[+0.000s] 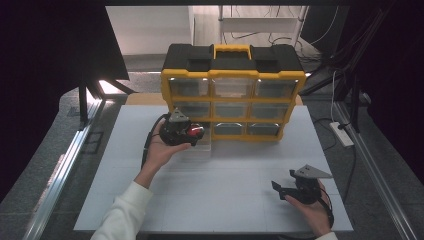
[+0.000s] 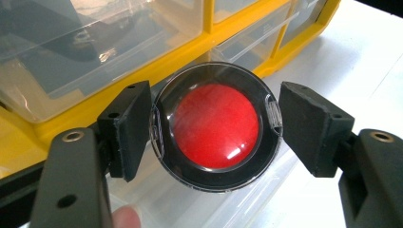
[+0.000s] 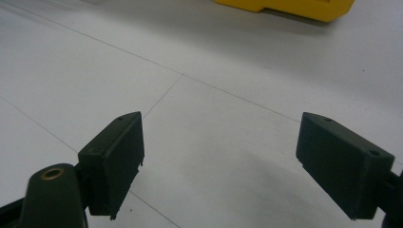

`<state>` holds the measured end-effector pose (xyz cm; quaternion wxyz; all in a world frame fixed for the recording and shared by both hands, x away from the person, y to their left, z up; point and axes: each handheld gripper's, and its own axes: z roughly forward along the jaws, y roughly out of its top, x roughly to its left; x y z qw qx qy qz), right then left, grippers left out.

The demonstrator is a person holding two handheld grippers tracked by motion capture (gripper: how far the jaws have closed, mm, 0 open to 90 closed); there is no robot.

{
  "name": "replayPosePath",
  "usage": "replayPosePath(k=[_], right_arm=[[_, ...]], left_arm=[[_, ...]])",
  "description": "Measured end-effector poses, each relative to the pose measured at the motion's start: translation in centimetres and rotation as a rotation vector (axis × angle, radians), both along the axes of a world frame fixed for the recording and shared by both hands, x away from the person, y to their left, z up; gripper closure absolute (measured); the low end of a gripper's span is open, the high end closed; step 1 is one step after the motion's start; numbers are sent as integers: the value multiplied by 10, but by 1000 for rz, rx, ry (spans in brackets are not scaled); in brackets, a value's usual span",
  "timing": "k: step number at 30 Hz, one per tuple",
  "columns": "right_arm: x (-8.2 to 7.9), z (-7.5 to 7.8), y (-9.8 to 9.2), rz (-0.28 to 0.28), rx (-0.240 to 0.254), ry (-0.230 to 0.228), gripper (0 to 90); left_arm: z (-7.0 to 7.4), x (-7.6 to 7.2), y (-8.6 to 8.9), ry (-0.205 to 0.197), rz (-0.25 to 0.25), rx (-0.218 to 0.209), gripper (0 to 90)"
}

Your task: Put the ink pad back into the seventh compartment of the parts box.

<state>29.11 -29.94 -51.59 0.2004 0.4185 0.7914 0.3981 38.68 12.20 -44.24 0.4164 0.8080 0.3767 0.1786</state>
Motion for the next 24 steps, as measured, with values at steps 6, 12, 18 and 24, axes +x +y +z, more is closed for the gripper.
replayPosePath(k=[6,12,18,24], right_arm=[[0,0,0,1,-2,1,168],[0,0,0,1,-2,0,168],[0,0,0,2,-2,-1,168],[0,0,-1,0,-3,-2,168]], left_arm=[[-2,1,-1,1,1,8,295],[-1,0,-2,-4,-4,-8,237],[2,-4,-3,0,-21,-30,205],[4,-7,-4,-1,-32,-31,203]])
